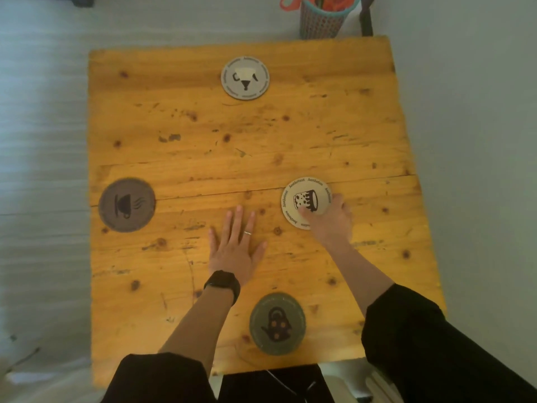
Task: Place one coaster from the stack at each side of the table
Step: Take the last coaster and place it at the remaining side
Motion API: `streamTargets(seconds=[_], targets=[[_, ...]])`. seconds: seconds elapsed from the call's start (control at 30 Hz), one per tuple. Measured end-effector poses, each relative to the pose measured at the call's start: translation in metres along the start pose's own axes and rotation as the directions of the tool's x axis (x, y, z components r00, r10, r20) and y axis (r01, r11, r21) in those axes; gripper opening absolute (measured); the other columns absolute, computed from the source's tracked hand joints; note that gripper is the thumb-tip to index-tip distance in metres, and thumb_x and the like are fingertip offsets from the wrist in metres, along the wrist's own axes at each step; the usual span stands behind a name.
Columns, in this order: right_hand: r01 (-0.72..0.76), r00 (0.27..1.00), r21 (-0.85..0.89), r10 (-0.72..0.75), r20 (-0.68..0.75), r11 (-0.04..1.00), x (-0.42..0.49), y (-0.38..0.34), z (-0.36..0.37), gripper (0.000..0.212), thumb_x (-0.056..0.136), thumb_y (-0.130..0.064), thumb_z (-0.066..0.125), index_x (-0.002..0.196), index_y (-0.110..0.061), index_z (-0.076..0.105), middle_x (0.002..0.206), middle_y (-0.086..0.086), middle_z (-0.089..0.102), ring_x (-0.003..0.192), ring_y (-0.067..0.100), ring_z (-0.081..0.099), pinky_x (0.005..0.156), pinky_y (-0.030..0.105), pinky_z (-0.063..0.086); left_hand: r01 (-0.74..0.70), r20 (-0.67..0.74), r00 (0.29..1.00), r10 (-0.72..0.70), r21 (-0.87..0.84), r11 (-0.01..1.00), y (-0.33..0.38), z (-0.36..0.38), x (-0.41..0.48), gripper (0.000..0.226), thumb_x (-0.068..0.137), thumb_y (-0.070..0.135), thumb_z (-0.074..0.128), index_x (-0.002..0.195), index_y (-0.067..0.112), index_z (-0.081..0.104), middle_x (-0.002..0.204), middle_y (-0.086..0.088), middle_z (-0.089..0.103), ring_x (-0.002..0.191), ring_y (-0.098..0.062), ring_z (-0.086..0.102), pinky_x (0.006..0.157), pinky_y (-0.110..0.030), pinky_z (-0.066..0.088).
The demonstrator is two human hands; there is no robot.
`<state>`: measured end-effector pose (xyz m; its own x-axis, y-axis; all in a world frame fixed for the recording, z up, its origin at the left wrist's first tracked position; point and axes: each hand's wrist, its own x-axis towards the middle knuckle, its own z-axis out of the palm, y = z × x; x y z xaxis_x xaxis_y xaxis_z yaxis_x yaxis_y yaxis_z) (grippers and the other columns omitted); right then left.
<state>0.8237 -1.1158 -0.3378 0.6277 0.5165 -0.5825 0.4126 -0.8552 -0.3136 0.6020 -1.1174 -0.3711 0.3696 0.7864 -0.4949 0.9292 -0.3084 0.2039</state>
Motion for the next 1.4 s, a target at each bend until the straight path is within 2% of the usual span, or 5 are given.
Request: streamTargets(seconds=[0.2, 0.5, 1.0, 1.2, 1.4], targets=[[-0.017, 0.999, 0.375, 0.005, 0.035, 0.927, -0.046, 0.051, -0.026, 0.034, 0.098, -0.025, 0.058, 0.129, -0.018, 0.046, 0.111, 0.008, 0.069, 0.08, 0.022, 0.065, 0.054, 0.034, 0.052, 0.052, 0.099, 0.994, -0.053, 0.019, 0.998, 0.026, -0.021, -0.007, 0.072, 0.1, 0.054, 0.024, 0.154, 0.028, -0.015, 0.161, -0.002, -0.027, 0.15, -0.026, -0.019, 0.12, -0.057, 0.011], [-0.099, 0.947, 0.485, -0.068, 0.315, 0.869, -0.109, 0.224, -0.124, 0.021, 0.098, -0.034, 0.053, 0.119, -0.035, 0.055, 0.116, -0.002, 0.07, 0.105, 0.021, 0.068, 0.085, 0.047, 0.06, 0.144, 0.331, 0.942, 0.05, -0.535, 0.832, 0.194, -0.037, -0.063, 0.053, 0.1, 0.047, 0.043, 0.145, 0.019, 0.039, 0.144, -0.002, 0.05, 0.12, -0.025, 0.055, 0.095, -0.035, 0.046], [-0.115, 0.919, 0.459, -0.082, 0.387, 0.881, -0.037, 0.408, -0.263, 0.036, 0.093, -0.021, 0.068, 0.126, -0.012, 0.057, 0.116, 0.007, 0.071, 0.096, 0.017, 0.071, 0.058, 0.016, 0.055, 0.529, 0.524, 0.847, -0.092, -0.812, 0.246, 0.426, 0.041, -0.143, 0.033, 0.09, 0.024, 0.069, 0.118, 0.009, 0.064, 0.106, -0.009, 0.075, 0.077, -0.014, 0.067, 0.052, -0.019, 0.046], [-0.096, 0.945, 0.428, -0.054, 0.324, 0.899, -0.014, 0.391, -0.258, 0.024, 0.093, -0.02, 0.068, 0.117, -0.017, 0.064, 0.109, -0.001, 0.072, 0.091, 0.011, 0.071, 0.063, 0.019, 0.056, 0.549, 0.513, 0.83, -0.219, -0.82, 0.164, 0.435, 0.033, -0.131, 0.038, 0.088, 0.023, 0.071, 0.122, 0.01, 0.06, 0.1, -0.01, 0.073, 0.07, -0.012, 0.061, 0.087, -0.051, 0.052], [0.139, 0.95, 0.19, -0.185, 0.251, 0.972, 0.022, 0.325, -0.256, 0.016, 0.095, -0.029, 0.065, 0.11, -0.029, 0.064, 0.102, -0.012, 0.069, 0.092, 0.007, 0.065, 0.076, 0.027, 0.055, 0.51, 0.423, 0.823, -0.379, -0.844, 0.166, 0.413, 0.029, -0.109, 0.023, 0.089, 0.031, 0.07, 0.103, 0.013, 0.068, 0.101, -0.006, 0.075, 0.08, -0.018, 0.07, 0.075, -0.037, 0.058]])
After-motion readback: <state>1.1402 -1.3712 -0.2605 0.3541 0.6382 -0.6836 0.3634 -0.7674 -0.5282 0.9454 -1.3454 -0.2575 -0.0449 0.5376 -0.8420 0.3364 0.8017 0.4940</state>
